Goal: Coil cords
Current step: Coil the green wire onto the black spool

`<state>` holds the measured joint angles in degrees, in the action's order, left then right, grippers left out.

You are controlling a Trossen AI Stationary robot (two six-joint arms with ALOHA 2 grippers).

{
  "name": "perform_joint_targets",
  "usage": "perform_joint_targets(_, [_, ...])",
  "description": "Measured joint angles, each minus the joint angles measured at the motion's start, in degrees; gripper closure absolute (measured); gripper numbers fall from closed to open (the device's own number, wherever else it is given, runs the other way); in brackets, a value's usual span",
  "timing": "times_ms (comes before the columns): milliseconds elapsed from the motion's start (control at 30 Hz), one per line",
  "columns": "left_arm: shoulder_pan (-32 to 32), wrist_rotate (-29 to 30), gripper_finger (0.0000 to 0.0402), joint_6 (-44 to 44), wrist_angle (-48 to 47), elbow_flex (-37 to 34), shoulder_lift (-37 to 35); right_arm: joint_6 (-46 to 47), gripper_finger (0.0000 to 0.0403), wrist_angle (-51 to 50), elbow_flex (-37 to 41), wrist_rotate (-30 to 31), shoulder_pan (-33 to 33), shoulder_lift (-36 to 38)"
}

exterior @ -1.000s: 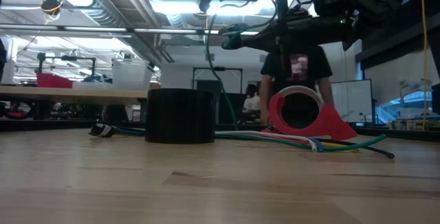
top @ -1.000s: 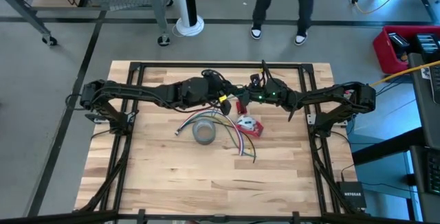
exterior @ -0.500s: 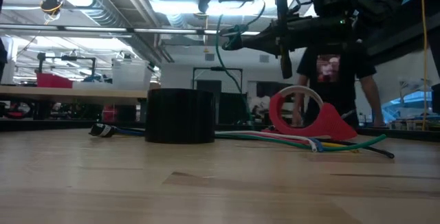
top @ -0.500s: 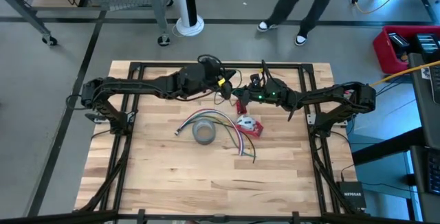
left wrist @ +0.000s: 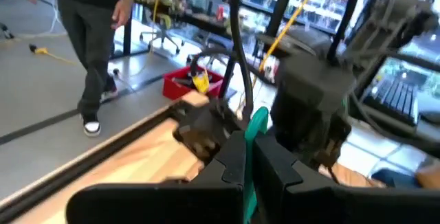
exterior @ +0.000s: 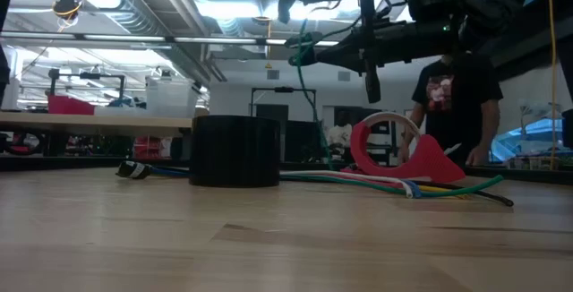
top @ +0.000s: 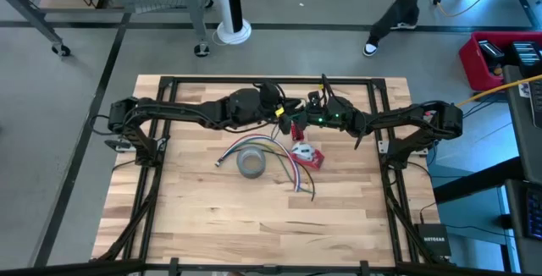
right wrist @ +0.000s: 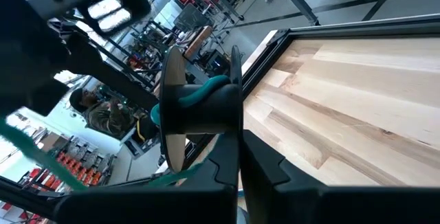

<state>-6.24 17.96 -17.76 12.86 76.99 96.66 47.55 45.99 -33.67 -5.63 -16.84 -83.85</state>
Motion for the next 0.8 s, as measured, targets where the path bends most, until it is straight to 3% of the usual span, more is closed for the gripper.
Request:
perform_joint_targets(533, [-4.8, 2.8, 0.0400, 9.0, -6.2, 7.7, 0.1, 0.0, 0.0395, -1.5, 0.0, -1.0, 0.0, 0.0])
perform_joint_targets(800, [-7.9, 3.2, 0.0400, 8.9, -7.9, 8.3, 0.1, 0.0, 0.0395, -1.6, 0.0, -3.0, 0.0, 0.0])
